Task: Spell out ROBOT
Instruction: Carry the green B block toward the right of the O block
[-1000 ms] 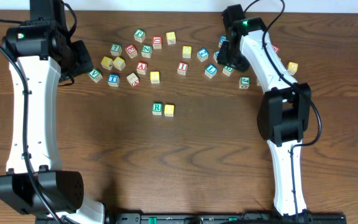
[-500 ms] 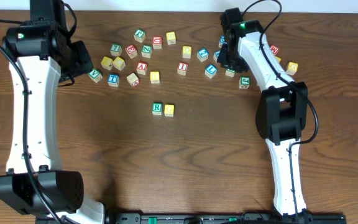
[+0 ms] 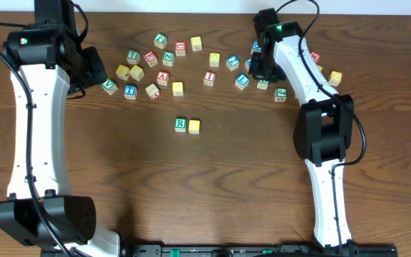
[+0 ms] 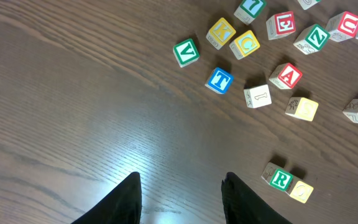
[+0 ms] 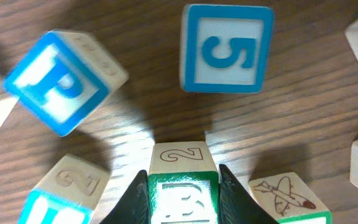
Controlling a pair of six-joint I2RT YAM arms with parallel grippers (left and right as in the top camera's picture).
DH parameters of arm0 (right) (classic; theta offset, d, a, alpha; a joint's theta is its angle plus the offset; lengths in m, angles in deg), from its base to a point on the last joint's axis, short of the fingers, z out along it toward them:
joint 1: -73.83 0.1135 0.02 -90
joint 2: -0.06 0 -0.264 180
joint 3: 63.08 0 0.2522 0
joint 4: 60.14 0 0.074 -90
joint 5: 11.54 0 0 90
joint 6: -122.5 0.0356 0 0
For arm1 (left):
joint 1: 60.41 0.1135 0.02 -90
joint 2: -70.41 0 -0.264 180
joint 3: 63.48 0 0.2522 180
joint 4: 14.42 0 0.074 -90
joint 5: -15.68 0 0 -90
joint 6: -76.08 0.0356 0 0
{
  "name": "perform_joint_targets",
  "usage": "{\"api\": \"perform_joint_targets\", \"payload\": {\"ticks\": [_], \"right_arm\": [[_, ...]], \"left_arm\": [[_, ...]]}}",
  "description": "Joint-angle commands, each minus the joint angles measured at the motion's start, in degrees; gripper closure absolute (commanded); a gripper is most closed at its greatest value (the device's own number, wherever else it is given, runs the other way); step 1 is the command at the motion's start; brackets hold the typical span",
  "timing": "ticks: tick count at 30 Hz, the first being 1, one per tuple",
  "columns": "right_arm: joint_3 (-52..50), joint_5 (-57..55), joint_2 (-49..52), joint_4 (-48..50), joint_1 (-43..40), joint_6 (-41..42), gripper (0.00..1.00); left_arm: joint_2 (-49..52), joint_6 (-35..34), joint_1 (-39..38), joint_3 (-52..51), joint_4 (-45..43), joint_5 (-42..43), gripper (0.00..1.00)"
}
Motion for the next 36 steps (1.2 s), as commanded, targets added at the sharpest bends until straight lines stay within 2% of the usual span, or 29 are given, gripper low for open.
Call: {"api": "perform_joint_targets", "payload": {"ticks": [1, 6, 14, 20, 29, 36], "right_arm": [[2.95, 5.64, -4.44, -1.42, 0.61, -5.35, 0.78], [3.32, 11.61, -8.0, -5.33, 1.44, -8.68, 0.81], [0.9, 12.83, -7.78, -12.57, 6.45, -9.84, 0.83], [-2.86, 12.31, -7.76, -12.13, 11.85, -9.57, 0.82], [-9.73, 6.01, -7.76, -5.86, 18.56, -2.49, 0.83], [-10.05, 1.44, -7.76, -3.74, 21.55, 1.97, 0.82]], "left_arm": [[-0.5, -0.5, 0.07, -0.13, 0.17, -0.13, 0.58], [-0.5, -0.5, 0.07, -0.13, 0.15, -0.15, 0.58], [-0.5, -0.5, 0.07, -0.13, 0.11, -0.15, 0.58], [-0.5, -0.5, 0.07, -0.13, -0.11, -0.15, 0.59], [-0.5, -0.48, 0.07, -0.13, -0.2, -0.15, 0.58], [-0.5, -0.48, 0.07, -0.13, -0.28, -0.15, 0.58]]}}
